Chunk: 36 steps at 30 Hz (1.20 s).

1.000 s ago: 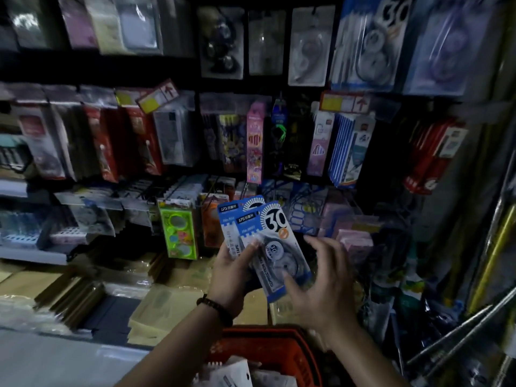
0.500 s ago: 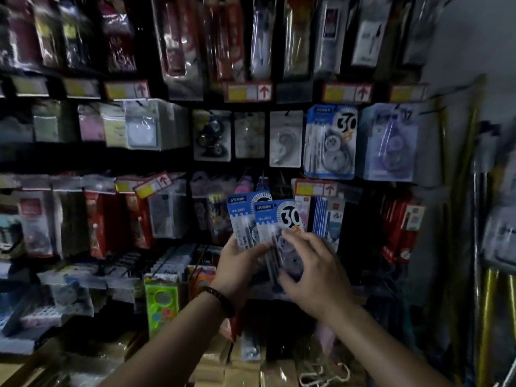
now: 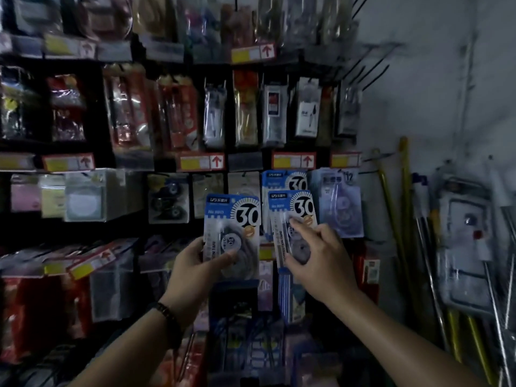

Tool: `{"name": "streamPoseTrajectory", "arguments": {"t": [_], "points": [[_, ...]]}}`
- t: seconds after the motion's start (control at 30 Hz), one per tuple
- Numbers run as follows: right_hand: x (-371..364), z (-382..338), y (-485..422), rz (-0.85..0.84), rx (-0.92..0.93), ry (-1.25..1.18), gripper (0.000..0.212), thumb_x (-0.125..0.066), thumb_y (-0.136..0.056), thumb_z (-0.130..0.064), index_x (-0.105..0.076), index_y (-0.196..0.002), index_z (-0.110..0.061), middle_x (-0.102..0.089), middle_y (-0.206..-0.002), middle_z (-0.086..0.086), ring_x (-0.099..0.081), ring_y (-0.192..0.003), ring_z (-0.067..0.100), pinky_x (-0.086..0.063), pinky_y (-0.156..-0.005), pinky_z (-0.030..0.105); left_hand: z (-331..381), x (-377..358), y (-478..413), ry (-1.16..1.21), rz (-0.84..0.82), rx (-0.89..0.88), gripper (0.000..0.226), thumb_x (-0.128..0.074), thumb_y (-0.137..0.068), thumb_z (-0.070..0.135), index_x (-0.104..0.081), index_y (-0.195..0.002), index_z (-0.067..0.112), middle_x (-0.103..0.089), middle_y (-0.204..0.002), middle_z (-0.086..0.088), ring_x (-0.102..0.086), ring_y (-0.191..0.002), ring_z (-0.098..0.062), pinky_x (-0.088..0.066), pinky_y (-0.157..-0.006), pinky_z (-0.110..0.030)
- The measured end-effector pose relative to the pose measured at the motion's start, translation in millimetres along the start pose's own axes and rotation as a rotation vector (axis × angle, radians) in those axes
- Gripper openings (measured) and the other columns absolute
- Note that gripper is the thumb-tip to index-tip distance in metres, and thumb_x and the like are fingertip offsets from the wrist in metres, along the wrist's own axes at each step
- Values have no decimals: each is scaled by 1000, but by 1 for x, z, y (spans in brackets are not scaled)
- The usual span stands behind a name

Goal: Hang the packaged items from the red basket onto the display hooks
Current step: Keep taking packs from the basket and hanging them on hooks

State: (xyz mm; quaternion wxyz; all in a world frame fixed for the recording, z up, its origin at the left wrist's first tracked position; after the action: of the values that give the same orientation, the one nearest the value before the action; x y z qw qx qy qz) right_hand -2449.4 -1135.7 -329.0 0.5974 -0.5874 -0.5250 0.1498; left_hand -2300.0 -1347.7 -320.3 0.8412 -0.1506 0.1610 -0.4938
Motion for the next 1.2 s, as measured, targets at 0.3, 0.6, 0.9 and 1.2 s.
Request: {"name": "streamPoseTrajectory", "arguments": {"t": [0.3, 0.6, 0.9, 1.2], "points": [[-14, 2, -52, 54, -9, 109, 77, -77, -90, -38, -41, -159, -39, -42, -127, -2, -52, -115, 21, -59, -79, 33, 9, -2, -34, 2, -32, -14, 25, -74, -98, 17, -73, -123, 16, -81, -116, -9, -79, -108, -32, -60, -98, -58], [-22, -3, -72, -15, -79, 134, 77, -70, -94, -46, -34, -162, -41, -38, -133, -1, -44, -126, 23, -55, -92, 33, 16, -1, -44, 26, -61, 20, 27, -72, -98, 15, -71, -125, 13, -81, -116, -12, -78, -108, -35, -58, -100, -59], [-27, -4, -85, -48, -106, 185, 81, -67, -92, -53, -28, -161, -43, -41, -133, 0, -47, -123, 24, -58, -91, 43, 15, -3, -44, 11, -76, 49, 25, -72, -98, 13, -72, -123, 11, -81, -115, -12, -79, -107, -35, -58, -100, -60], [-37, -2, -96, -139, -152, 255, 85, -78, -90, -37, -32, -162, -39, -40, -150, 2, -44, -134, 27, -54, -103, 47, 13, -6, -47, -3, -77, 59, 24, -70, -100, 12, -71, -123, 12, -81, -115, -12, -78, -107, -35, -59, -100, -59]]}}
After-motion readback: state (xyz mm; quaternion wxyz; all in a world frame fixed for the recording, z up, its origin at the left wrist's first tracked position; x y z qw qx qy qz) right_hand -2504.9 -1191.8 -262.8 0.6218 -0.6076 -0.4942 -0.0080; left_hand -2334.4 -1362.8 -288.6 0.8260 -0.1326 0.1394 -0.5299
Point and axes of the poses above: each hand's wrist, its own y-axis away from the middle knuckle, its own x-axis out of the back of the hand, z = x × y, the point moved 1 cm from there along -y, towards the middle knuckle
